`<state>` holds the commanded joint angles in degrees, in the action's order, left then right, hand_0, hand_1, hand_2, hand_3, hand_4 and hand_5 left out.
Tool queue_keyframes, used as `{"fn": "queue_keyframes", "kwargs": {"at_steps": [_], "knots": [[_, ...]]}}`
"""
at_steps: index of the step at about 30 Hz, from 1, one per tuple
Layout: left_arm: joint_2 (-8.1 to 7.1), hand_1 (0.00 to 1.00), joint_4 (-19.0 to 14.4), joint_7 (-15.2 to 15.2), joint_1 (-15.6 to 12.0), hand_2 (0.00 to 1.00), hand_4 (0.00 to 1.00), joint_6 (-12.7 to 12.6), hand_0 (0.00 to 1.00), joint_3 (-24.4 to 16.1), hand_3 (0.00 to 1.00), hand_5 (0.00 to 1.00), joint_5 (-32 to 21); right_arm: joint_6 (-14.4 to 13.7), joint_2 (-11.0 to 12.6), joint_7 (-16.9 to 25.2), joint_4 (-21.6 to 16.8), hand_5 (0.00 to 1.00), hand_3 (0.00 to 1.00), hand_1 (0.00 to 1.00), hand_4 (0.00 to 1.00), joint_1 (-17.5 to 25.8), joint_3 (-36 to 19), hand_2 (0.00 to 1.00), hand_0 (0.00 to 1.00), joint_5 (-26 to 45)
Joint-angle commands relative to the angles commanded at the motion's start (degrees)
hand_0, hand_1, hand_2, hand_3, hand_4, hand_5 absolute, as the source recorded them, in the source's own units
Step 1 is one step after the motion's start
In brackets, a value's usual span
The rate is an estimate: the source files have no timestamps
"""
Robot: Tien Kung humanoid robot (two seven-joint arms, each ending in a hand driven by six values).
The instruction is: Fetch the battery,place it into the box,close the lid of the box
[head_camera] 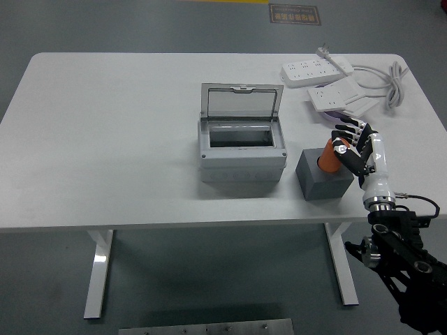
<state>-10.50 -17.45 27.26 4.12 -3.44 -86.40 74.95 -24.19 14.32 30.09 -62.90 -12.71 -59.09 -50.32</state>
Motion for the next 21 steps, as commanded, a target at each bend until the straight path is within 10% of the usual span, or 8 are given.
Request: {"fn": "queue_keyframes", "kwargs": {"at_steps": [21], "knots": [[-0.12,0.712,0.2,-0.4,0.3,0.637,0.683,0.1,0.572,0.2,0.602,0.183,-0.1,0.2,-0.1,-0.4,1.3,0.089,0.631,0.601,0.632,-0.6,3.5,0.586,0.671,0.8]]}}
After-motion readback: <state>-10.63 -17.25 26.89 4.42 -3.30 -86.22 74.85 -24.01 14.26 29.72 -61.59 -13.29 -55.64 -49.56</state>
